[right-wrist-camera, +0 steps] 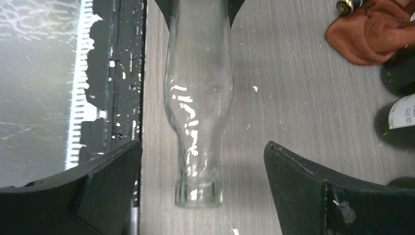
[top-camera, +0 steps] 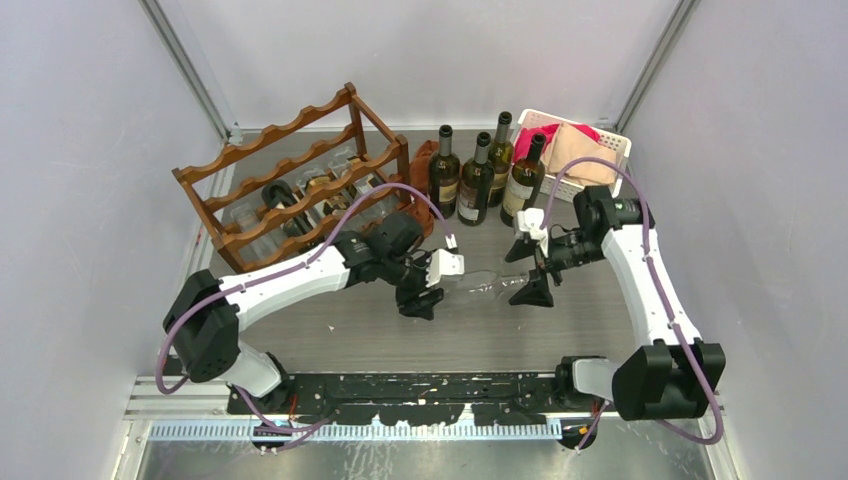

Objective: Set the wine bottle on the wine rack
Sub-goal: Pick up the wine bottle from the center of the board.

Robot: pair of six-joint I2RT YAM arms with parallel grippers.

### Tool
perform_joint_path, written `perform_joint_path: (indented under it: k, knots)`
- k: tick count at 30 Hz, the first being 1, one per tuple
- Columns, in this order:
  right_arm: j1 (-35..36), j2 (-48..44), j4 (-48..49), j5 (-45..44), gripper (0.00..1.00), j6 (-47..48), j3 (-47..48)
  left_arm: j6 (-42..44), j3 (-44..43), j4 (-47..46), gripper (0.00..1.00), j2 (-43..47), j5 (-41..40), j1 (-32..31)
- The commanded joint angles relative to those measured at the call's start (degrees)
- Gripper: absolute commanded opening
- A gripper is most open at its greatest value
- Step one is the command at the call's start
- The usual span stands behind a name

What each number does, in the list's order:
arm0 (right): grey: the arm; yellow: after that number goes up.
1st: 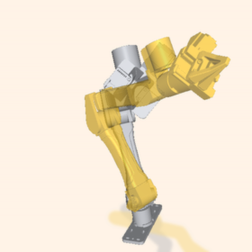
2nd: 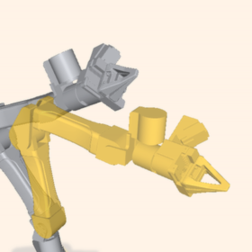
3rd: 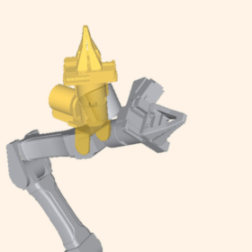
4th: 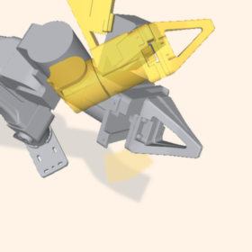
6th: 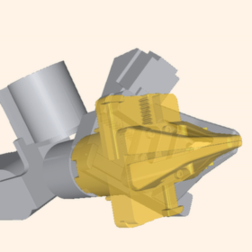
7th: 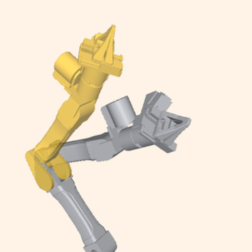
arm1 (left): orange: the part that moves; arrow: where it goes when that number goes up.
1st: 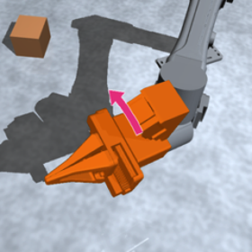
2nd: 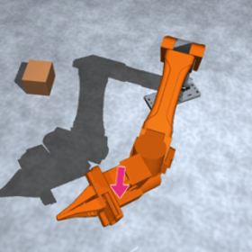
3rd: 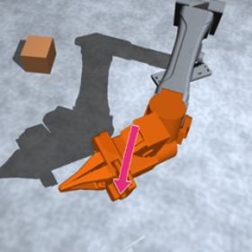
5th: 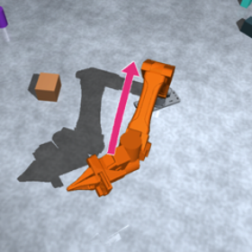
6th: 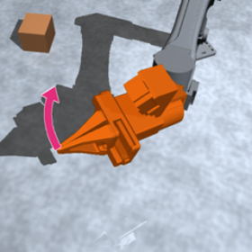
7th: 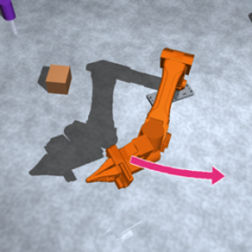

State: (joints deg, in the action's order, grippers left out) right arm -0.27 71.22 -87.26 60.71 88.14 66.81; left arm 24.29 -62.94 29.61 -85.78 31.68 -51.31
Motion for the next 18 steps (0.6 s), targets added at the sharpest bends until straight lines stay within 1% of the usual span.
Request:
perform_joint_path:
  k: [1,2,3,5,8,12,15,18]
  knots:
    - [5.6,-6.2,18.7,-0.6,1.00,-13.2,-4.0,1.5,-4.6,0.5,0.00,-0.4,0.6,-1.3]
    - [7.2,-7.9,24.2,-2.2,1.00,-19.9,-5.7,1.6,-5.0,0.9,0.00,-0.6,0.4,-1.5]
    - [8.7,-9.3,28.7,-3.7,1.00,-23.8,-7.5,1.8,-5.3,1.1,0.00,-0.8,0.3,-1.6]
    - [11.3,-11.2,32.6,-4.9,1.00,-25.7,-10.4,1.9,-5.7,1.1,0.00,-0.9,0.2,-1.6]
    - [13.4,-11.8,32.6,-4.8,1.00,-25.8,-11.8,2.0,-5.8,0.9,0.00,-0.7,0.0,-1.7]
    - [13.8,-12.5,32.5,-5.2,0.97,-26.0,-12.6,2.2,-5.5,0.9,0.00,-0.3,-0.1,-1.7]
    - [13.8,-12.8,32.1,-5.2,0.92,-26.0,-12.7,2.2,-5.2,0.9,0.00,-0.1,-0.1,-1.7]
    - [13.7,-12.8,31.7,-4.8,0.85,-25.6,-12.8,2.3,-5.1,1.0,0.00,0.0,-0.3,-1.7]
